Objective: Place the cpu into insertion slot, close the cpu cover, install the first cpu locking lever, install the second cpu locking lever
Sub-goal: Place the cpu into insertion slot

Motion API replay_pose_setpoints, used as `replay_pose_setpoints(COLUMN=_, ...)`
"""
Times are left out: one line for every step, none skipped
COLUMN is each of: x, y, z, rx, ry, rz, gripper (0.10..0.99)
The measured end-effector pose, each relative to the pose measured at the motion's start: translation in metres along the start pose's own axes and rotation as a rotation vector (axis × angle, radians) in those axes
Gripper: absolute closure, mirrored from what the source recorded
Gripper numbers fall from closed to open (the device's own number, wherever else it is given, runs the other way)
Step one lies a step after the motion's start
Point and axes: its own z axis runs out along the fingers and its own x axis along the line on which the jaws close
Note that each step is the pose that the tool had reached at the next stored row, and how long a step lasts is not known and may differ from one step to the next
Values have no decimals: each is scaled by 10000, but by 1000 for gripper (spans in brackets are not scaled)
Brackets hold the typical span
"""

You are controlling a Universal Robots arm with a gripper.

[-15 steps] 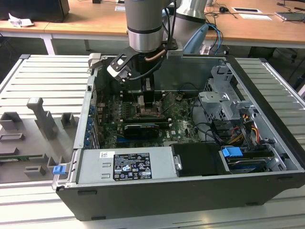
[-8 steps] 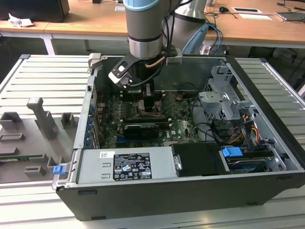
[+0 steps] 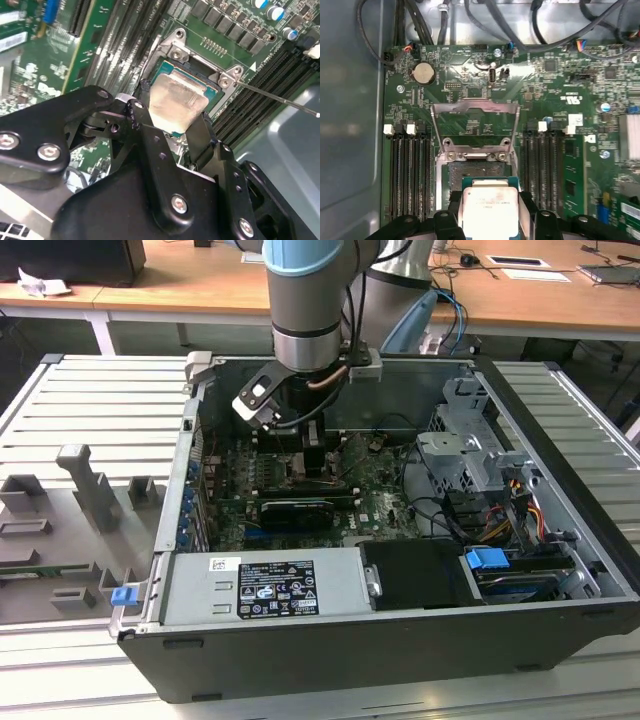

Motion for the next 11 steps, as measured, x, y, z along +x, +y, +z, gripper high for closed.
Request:
replay_pose_setpoints(x=1, y=-2, z=33, rx=0, ry=-2, rz=-2, gripper=553)
replay_pose_setpoints(x=0, y=-3, z=45, rx=0, ry=-2, rz=-2, gripper=553)
replay_pose_setpoints(x=3, y=-1, z=46, rx=0, ry=-5, rz=-2, gripper=553)
replay_pose_setpoints(x=18, y=31, z=53, rx=7, ry=-25, rz=-3, gripper=553)
replay_pose_setpoints(x=18, y=31, z=56, rx=6, ry=-28, rz=-2, gripper=553)
replay_pose_setpoints(x=18, y=31, z=56, rx=7, ry=-29, rz=-2, gripper=553)
replay_pose_setpoints(x=18, y=31, z=57, rx=7, ry=-29, rz=-2, gripper=553)
replay_pose_setpoints(x=18, y=31, z=59, rx=6, ry=-28, rz=-2, gripper=553)
replay_pose_setpoints(x=18, y=31, z=60, rx=6, ry=-28, rz=-2, gripper=553)
replay_pose_setpoints(x=18, y=31, z=63, rx=5, ry=-26, rz=-3, gripper=553)
replay_pose_setpoints(x=18, y=31, z=66, rx=5, ry=-26, rz=-2, gripper=553)
